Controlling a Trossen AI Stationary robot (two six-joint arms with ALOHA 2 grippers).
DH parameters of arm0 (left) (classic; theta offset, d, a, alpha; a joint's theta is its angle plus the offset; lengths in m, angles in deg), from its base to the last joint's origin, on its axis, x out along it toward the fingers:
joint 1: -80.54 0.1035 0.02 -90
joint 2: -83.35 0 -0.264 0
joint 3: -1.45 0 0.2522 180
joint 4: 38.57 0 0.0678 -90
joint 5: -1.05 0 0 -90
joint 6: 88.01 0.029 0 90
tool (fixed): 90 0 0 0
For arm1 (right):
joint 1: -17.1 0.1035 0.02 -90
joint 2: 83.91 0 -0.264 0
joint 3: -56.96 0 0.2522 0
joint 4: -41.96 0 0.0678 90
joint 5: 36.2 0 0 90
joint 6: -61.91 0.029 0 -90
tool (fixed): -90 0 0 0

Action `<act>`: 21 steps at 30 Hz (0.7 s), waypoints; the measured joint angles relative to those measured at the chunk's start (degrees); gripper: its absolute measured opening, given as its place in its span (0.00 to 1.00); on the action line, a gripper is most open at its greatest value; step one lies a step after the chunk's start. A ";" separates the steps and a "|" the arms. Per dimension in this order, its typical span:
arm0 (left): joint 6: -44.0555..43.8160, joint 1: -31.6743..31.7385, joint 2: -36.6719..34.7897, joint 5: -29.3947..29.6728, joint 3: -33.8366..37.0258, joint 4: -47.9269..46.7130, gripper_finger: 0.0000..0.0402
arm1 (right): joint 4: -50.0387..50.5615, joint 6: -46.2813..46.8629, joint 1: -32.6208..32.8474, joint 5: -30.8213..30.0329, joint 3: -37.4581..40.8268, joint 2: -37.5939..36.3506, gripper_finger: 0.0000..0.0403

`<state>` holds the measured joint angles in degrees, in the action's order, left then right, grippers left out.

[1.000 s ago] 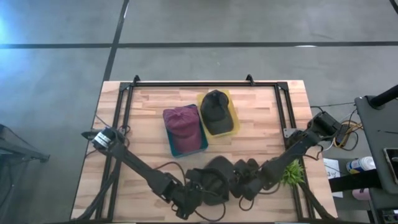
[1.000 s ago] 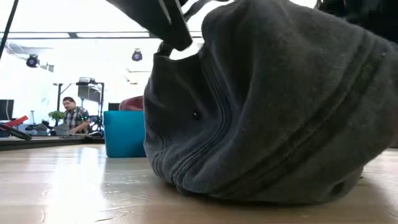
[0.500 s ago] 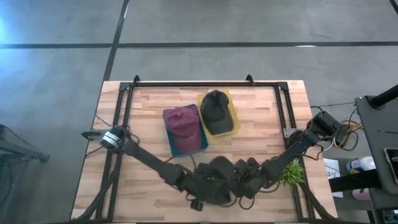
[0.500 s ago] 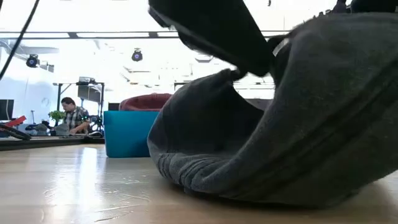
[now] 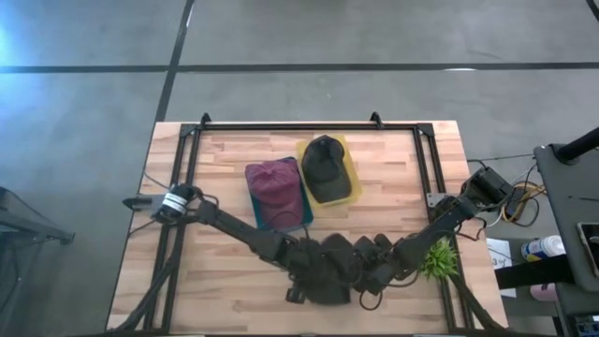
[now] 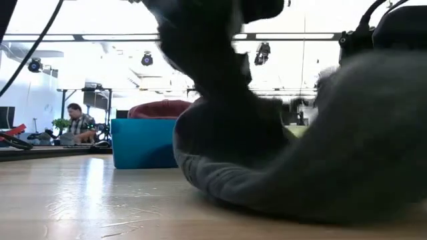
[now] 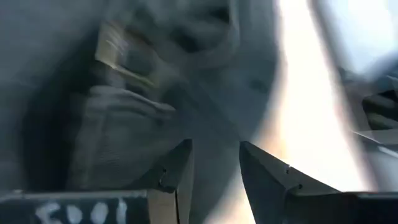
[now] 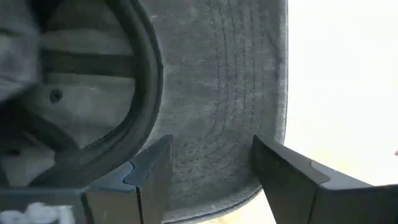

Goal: Pick & Place hat
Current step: Put the black cap into the yellow bin

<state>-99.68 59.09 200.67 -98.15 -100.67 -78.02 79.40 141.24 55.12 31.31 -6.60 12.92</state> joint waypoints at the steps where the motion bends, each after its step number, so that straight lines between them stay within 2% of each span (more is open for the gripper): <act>1: 0.71 0.02 0.00 4.28 0.42 1.65 0.31 | -0.10 -0.02 0.00 0.01 0.02 0.00 0.53; 4: 4.34 0.10 0.02 12.56 0.68 7.51 0.31 | -0.13 0.00 0.00 0.05 -0.26 0.00 0.53; 6: 5.02 0.53 0.64 12.63 0.64 10.95 0.31 | -0.26 -0.11 0.02 0.06 -0.64 0.00 0.53; 11: 2.20 0.96 4.07 7.70 2.14 8.78 0.31 | 0.24 -2.63 0.04 0.02 -3.00 -0.95 0.53; 16: 2.06 0.69 4.57 9.39 3.89 9.88 0.31 | 3.13 -5.40 -0.39 0.01 -7.70 -2.23 0.53; 21: -1.73 0.67 3.02 11.10 3.80 9.16 0.31 | 5.97 -6.03 -0.62 0.02 -11.70 -2.14 0.53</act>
<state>-101.40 59.76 203.68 -87.05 -96.88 -68.85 85.37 135.21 54.51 31.33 -18.30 10.78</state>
